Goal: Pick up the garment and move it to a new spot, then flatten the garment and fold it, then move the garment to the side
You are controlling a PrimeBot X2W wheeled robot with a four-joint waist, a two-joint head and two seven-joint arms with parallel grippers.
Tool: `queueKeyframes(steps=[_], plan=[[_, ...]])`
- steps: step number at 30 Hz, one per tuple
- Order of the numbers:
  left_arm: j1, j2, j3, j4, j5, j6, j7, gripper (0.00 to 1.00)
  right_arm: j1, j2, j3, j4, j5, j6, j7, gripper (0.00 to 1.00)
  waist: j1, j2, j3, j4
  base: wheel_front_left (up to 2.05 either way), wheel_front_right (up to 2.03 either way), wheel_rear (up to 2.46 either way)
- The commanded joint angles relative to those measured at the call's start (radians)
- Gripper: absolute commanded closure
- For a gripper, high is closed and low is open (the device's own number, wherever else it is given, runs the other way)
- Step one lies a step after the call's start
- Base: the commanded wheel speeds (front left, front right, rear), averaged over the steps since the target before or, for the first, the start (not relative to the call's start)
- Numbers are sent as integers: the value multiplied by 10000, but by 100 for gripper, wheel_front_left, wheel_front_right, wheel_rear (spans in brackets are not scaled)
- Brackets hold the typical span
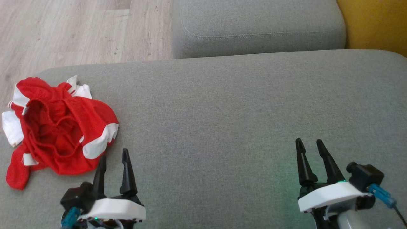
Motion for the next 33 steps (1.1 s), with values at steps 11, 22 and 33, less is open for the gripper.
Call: queueKeyframes(steps=[11,22,33], plan=[[-562,78,-12,-370,1663,332,-453,0,-576,-98,453,-440,-1655,-6,-469,0,0,0,-37,22,0,0,0],[-573,84,-250,-380,3124,562,-805,0,-567,-110,667,-471,-3125,-7,-823,0,0,0,-159,70,0,0,0],[-544,89,-403,-371,4335,745,-1094,0,-515,-120,728,-403,-4344,-7,-1113,0,0,0,-223,156,0,0,0]])
